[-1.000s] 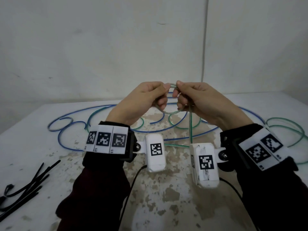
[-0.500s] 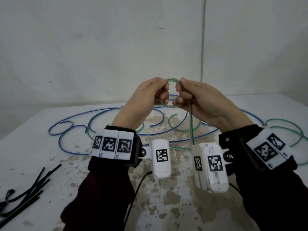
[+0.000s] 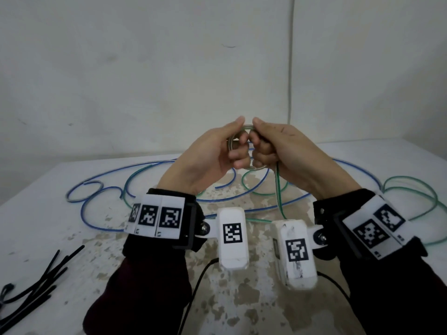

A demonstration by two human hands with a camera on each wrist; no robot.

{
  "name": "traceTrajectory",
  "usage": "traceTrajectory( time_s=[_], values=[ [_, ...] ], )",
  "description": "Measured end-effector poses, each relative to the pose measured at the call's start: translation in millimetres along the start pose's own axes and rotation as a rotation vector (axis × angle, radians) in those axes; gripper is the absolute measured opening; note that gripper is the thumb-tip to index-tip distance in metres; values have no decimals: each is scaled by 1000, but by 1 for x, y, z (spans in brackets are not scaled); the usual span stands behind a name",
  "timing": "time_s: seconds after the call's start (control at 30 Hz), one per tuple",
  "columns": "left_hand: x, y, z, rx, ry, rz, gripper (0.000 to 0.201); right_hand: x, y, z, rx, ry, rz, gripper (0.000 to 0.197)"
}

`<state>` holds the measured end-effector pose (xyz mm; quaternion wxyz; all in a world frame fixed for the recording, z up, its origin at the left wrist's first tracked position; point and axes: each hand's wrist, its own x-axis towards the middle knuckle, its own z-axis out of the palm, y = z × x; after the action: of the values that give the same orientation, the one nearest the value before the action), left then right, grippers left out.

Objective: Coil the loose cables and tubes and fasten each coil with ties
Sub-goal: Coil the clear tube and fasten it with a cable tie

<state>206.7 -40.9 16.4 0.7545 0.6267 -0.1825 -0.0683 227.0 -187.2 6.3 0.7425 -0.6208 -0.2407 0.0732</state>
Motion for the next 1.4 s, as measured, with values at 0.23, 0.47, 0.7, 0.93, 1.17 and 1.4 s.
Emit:
traceTrajectory(
  time_s=[0.23, 0.47, 0.7, 0.93, 1.17, 1.4],
  values=[
    [4, 1, -2, -172, 117, 126, 34, 0, -2, 1, 156, -12, -15, 36],
    [3, -2, -4, -27, 74, 130, 37, 0, 1, 5, 43, 11, -38, 37],
    [1, 4, -1, -60, 66, 108, 36, -2, -4, 5, 118, -14, -52, 36],
    [4, 0, 0, -80, 150, 251, 39, -4, -7, 8, 72, 0, -28, 37],
    [-1, 1, -2, 64, 62, 93, 36, -4, -6, 6, 35, -33, -28, 37],
    [0, 4, -3, -3, 197, 181, 36, -6, -8, 8, 65, -77, -13, 38]
  ],
)
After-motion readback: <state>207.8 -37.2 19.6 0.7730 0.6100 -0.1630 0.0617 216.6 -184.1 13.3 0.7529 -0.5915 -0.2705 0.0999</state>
